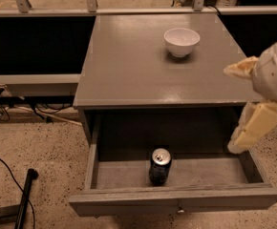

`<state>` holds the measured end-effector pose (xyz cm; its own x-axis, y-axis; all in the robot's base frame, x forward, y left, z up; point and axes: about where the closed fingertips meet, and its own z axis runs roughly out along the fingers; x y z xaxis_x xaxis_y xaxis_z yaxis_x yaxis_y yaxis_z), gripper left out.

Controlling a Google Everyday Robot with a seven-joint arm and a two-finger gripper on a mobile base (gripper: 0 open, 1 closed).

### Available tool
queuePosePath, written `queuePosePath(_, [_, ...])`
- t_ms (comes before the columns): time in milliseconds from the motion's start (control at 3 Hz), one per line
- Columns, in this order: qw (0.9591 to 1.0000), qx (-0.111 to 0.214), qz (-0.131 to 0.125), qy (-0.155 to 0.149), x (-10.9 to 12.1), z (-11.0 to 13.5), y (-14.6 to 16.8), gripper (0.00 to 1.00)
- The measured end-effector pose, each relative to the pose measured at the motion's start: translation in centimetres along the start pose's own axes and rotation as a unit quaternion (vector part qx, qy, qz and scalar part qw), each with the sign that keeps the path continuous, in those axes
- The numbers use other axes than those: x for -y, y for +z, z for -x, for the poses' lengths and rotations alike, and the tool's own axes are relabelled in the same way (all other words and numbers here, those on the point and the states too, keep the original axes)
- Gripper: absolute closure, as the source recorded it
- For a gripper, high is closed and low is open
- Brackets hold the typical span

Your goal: Pick pepsi can from top drawer and place on counter

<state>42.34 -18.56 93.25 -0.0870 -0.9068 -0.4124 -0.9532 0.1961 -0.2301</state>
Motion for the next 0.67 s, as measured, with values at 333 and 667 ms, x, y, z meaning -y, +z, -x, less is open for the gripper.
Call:
queuePosePath(333, [0.9967,0.079,0.005,0.021,-3.4,-0.7,5.0,0.0])
queuePosePath(667, [0.9873,0.151,-0.009,0.047,-5.7,-1.5,10.0,0.0])
